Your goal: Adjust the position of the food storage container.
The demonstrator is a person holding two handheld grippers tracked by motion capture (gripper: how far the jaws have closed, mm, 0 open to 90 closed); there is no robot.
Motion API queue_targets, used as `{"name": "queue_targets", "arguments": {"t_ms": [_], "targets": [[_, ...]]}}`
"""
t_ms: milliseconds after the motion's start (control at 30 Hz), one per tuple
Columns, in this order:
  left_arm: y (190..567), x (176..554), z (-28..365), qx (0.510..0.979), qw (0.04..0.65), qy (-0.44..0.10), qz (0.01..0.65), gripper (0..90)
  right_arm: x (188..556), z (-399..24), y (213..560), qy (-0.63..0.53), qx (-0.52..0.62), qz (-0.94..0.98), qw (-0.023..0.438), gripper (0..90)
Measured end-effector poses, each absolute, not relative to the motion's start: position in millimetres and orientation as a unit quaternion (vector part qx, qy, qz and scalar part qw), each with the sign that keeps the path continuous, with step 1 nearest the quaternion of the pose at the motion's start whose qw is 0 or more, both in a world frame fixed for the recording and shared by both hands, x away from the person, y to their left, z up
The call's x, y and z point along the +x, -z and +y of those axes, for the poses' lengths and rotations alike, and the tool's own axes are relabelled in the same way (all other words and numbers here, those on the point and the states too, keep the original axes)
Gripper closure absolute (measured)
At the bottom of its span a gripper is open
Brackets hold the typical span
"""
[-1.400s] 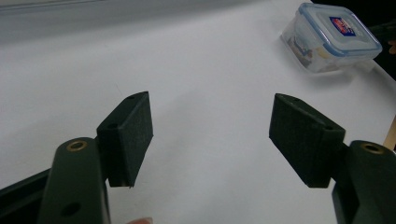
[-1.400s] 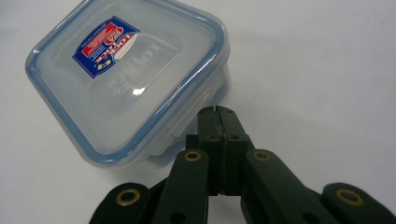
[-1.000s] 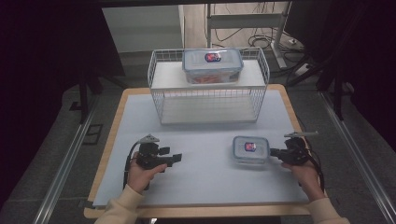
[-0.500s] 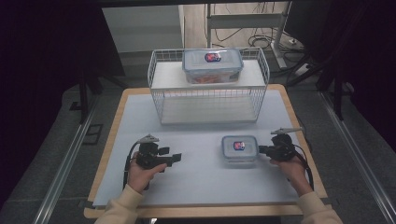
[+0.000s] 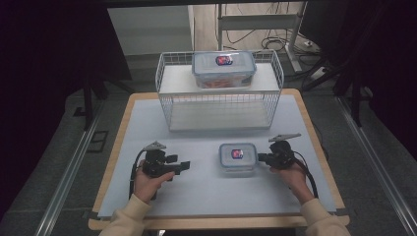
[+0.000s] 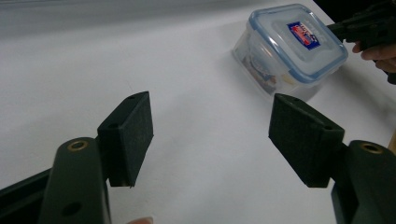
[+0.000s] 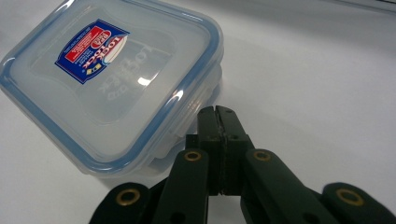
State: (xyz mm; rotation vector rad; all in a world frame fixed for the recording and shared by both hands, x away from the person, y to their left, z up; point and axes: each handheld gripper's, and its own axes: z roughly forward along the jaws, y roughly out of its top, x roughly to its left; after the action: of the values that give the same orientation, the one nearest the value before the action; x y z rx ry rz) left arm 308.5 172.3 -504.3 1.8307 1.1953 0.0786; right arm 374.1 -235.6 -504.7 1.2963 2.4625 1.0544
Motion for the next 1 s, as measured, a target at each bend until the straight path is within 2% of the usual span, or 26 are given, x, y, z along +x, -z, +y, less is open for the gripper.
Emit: {"name": "queue_targets", "arguments": {"t_ms": [633, 1000], "targets": [[505, 309, 175, 0.741, 0.457, -0.035, 0.490, 30.6, 376, -189, 512, -0.355, 0.401, 0.841, 0.072, 89.4], [505, 309, 177, 0.737, 0.459, -0.039, 0.494, 30.6, 372, -207, 504, -0.369, 0.411, 0.830, 0.080, 89.4]]}}
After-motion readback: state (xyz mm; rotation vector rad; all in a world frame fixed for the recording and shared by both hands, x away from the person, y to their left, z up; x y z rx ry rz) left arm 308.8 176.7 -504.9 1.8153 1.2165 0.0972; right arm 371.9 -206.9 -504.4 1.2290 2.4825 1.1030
